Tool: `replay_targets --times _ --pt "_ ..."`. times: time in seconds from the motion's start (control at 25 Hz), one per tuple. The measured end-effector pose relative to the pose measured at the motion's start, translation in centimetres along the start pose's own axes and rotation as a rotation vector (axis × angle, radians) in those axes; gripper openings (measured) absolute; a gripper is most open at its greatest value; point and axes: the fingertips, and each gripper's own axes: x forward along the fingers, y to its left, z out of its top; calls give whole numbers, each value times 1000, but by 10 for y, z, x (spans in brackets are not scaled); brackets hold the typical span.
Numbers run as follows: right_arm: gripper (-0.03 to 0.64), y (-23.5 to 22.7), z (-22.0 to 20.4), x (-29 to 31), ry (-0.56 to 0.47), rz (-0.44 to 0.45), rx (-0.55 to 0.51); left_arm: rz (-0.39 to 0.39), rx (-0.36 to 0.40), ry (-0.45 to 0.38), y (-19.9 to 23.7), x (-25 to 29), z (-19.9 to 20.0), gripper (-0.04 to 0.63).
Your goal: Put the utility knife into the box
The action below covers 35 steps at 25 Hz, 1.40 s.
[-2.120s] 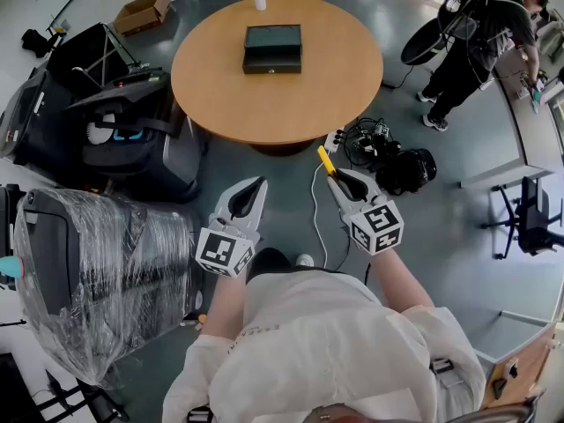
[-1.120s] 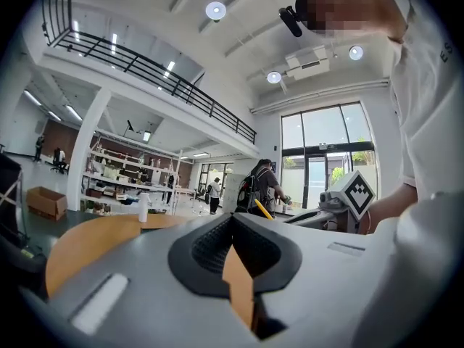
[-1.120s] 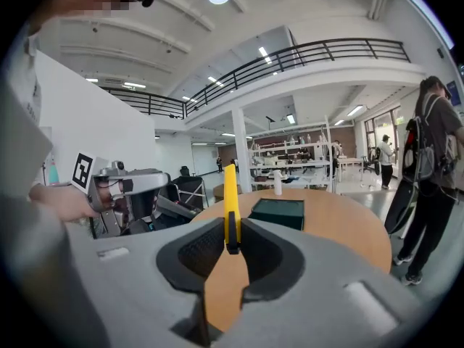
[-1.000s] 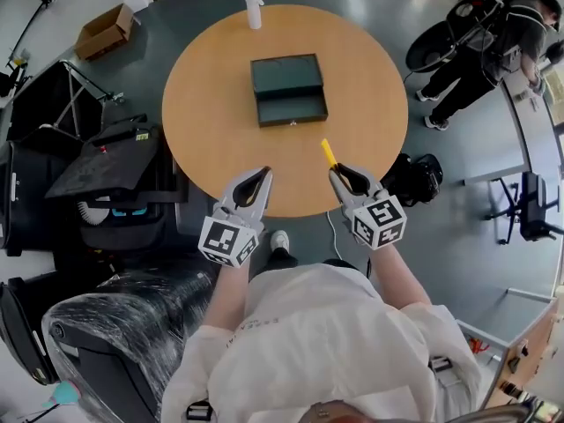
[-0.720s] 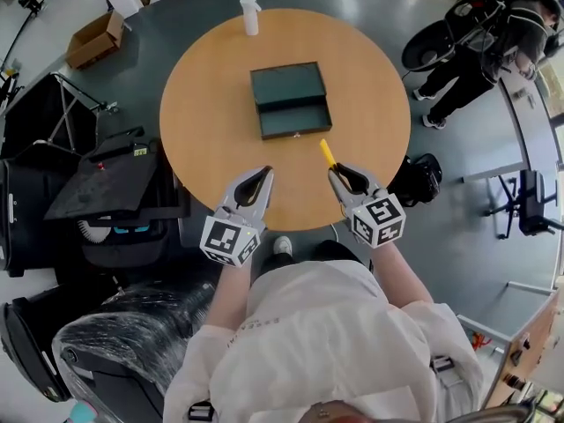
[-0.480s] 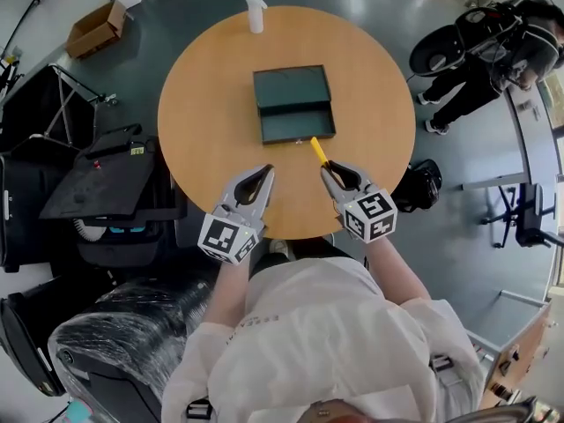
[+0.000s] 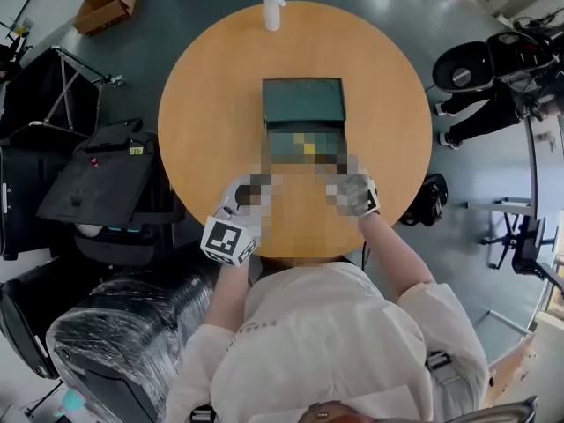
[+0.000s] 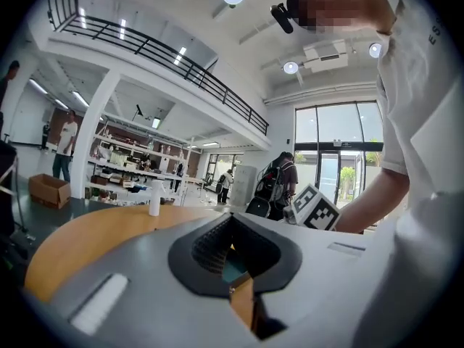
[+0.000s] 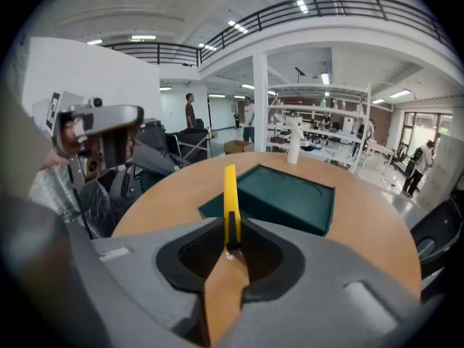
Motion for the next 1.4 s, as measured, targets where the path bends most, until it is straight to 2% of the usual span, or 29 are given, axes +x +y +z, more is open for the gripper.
replay_targets --times 0.36,0.64,0.84,1.0,1.12,1.4 --pt "61 -31 -37 81 286 79 -61 24 -43 94 17 19 -34 17" --pt "61 -34 -56 113 457 143 -133 52 -61 116 19 18 -45 17" --pt "61 -34 -74 124 565 171 -136 83 -85 127 21 11 -52 17" --pt "61 -31 -70 124 544 184 -138 97 -91 129 26 7 -54 17" --pt "81 -36 -57 122 496 153 -121 97 -92 125 28 6 -52 17" --pt "84 -28 18 66 185 128 -15 82 -44 82 34 10 -26 17"
